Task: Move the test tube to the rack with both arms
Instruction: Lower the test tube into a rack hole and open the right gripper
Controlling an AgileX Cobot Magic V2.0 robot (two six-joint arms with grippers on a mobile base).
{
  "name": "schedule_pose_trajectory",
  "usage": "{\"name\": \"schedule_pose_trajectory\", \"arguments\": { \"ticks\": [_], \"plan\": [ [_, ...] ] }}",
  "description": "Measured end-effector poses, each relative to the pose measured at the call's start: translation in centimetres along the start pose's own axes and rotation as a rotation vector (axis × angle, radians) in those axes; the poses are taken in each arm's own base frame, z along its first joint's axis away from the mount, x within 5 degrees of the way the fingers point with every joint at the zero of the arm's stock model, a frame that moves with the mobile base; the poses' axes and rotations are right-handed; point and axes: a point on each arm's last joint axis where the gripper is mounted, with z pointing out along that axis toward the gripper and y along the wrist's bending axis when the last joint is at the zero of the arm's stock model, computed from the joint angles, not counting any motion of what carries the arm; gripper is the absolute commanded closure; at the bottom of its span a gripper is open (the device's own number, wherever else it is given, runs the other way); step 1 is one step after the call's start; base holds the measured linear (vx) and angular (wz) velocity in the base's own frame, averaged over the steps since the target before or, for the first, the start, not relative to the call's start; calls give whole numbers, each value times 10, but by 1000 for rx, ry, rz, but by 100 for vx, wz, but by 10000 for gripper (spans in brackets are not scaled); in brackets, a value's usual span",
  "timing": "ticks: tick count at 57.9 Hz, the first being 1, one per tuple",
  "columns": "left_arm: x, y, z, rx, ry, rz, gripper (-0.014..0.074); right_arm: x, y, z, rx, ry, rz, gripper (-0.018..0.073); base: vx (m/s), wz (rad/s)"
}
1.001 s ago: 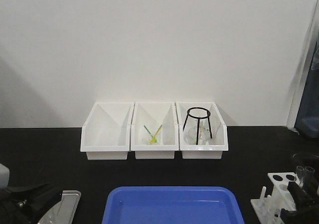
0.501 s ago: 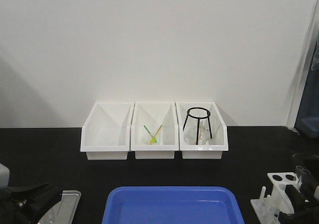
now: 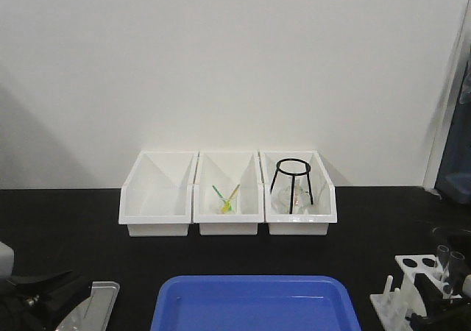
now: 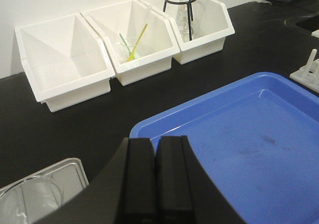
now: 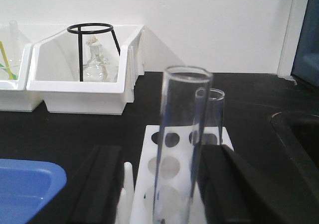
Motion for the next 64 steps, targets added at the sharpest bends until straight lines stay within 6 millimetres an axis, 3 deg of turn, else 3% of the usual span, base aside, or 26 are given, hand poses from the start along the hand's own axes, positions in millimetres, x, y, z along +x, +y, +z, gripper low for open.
{"name": "schedule_pose_trajectory", "arguments": {
  "ticks": [9,21,30,36,45,56,64],
  "plan": [
    [0,0,0,0,0,0,602,-17,0,-5,4,-54,-12,11,0,0],
    [0,0,0,0,0,0,603,-61,5,-23,-9,-159,-41,47,0,0],
    [0,0,0,5,-2,0,603,-100,12,-51,-12,-239,-29,150,0,0],
    [-1,-2,0,23,-11,0,603,-122,17,-74,-5,-269,-22,293,0,0],
    [-8,-3,0,40,-36,2,603,-139,27,-110,-3,-231,-74,569,0,0],
    [-10,-4,-1,50,-44,-14,602,-150,38,-148,3,-222,-108,574,0,0],
    [-10,-5,-1,60,-47,-36,602,-151,41,-158,6,-217,-140,573,0,0]
  ]
}}
